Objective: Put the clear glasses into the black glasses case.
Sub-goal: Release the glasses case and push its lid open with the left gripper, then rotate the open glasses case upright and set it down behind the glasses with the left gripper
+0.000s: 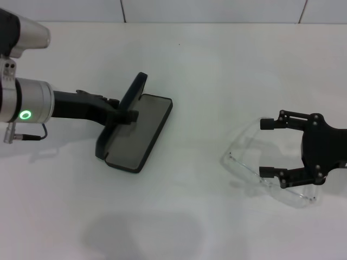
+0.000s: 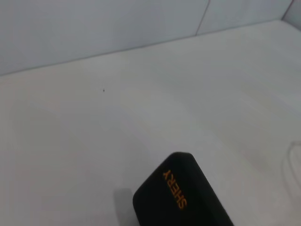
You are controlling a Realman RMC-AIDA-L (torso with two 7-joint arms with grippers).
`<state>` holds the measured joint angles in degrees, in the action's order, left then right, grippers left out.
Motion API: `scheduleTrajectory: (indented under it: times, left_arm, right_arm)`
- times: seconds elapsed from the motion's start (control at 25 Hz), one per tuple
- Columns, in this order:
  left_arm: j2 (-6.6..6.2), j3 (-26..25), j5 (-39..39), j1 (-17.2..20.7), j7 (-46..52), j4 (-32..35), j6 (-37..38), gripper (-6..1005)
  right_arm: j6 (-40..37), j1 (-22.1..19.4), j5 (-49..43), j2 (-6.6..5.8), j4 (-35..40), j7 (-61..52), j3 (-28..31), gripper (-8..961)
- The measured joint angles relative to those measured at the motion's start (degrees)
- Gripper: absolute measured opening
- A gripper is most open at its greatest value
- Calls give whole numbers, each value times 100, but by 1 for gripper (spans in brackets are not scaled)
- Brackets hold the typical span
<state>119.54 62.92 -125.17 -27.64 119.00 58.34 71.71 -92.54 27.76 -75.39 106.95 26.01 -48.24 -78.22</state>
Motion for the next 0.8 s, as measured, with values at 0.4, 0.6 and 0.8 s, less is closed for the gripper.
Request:
scheduleTrajectory:
  times: [0.4, 0.6, 0.8]
  left_arm:
    - [-25, -27, -171, -81, 190, 26, -7, 545]
    - [-68, -42, -171, -162, 71, 63, -9, 356]
    - [-105, -45, -140, -320, -483, 52, -77, 209]
  right_arm:
    - [0, -2, -3, 27, 0, 10, 0, 873]
    - [-74, -54, -42, 71, 0, 138, -17, 873]
    - [-233, -82, -310, 186, 1, 372, -45, 873]
